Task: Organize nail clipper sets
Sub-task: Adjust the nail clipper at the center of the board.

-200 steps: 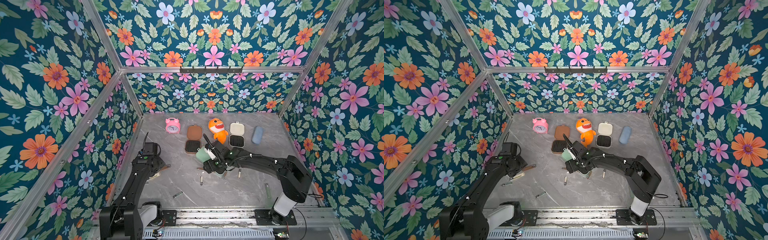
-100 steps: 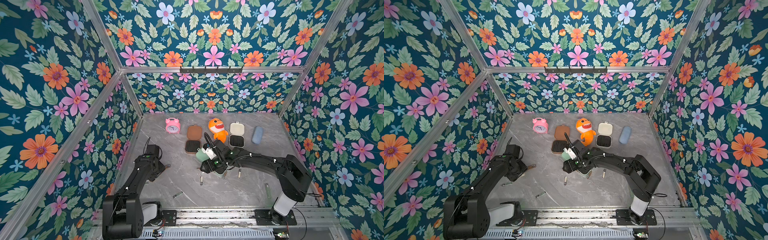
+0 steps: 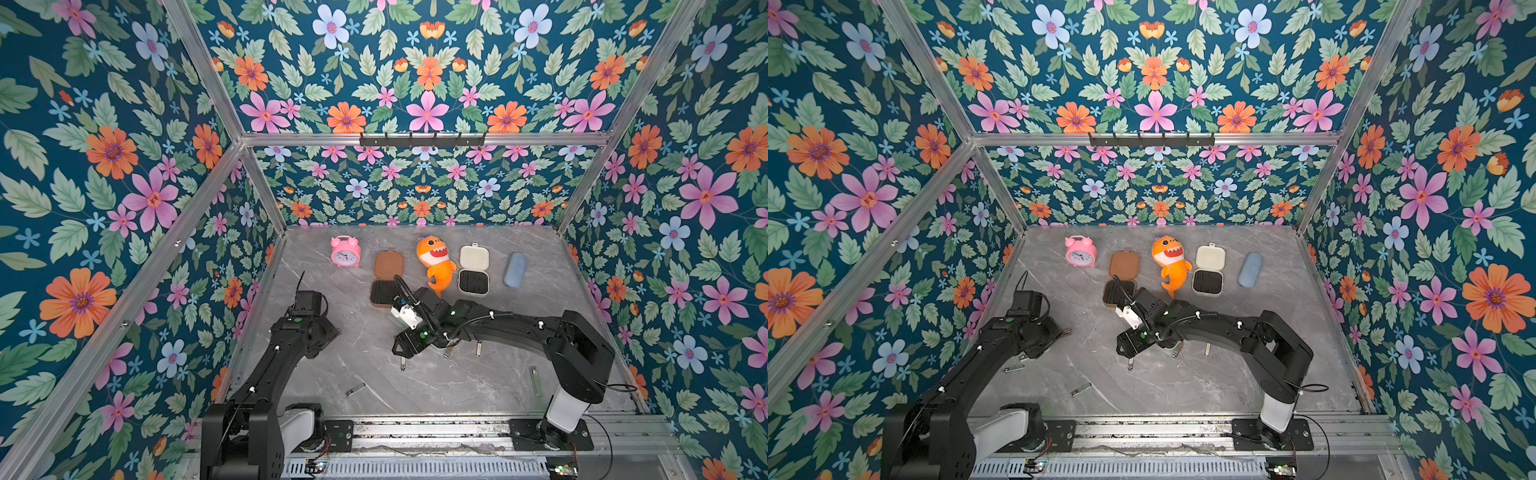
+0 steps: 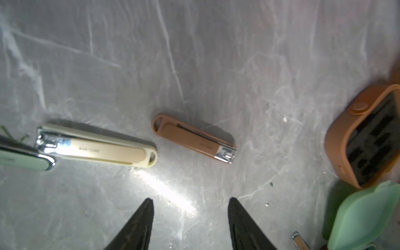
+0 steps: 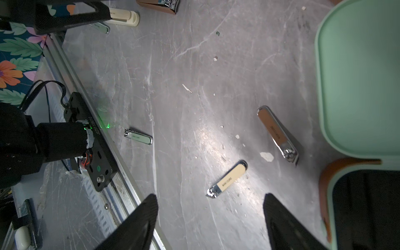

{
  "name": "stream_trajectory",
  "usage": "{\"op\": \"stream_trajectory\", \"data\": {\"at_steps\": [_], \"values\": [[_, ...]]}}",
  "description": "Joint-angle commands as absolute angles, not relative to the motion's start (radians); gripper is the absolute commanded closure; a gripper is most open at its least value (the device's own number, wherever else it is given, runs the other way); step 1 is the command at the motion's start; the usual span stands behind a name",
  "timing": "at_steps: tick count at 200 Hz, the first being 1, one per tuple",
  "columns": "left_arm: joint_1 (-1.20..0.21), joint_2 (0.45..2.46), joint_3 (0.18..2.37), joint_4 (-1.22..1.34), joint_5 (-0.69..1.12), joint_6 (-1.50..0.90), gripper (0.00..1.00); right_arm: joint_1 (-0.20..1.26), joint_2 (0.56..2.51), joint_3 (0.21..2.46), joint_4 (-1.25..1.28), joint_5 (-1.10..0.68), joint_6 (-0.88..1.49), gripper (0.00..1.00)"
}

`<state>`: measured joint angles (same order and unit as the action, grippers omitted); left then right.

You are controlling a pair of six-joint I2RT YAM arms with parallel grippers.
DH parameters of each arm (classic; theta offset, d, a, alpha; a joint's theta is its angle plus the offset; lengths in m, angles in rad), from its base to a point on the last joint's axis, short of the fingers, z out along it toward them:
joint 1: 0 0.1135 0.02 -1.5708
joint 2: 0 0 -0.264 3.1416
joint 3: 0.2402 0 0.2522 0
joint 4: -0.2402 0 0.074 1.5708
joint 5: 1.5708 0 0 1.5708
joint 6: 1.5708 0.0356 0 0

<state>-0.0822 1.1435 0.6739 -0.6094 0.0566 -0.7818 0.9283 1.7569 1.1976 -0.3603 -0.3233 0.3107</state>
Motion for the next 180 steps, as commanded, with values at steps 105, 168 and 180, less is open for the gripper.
{"op": "stream_trajectory", "data": {"at_steps": [105,168,180], "values": [[-0.160,1.285,0.709,-0.428,-0.066,-0.689,0.39,1.061,1.863,1.345,-0.507,-0.313,0.175,0.23],[0.072,1.397,0.785,-0.346,0.245,-0.553,0.38,1.183,2.047,1.538,-0.567,-0.277,0.107,0.29],[0.128,1.411,0.794,-0.322,0.323,-0.553,0.38,1.202,2.068,1.557,-0.583,-0.261,0.085,0.29]]}}
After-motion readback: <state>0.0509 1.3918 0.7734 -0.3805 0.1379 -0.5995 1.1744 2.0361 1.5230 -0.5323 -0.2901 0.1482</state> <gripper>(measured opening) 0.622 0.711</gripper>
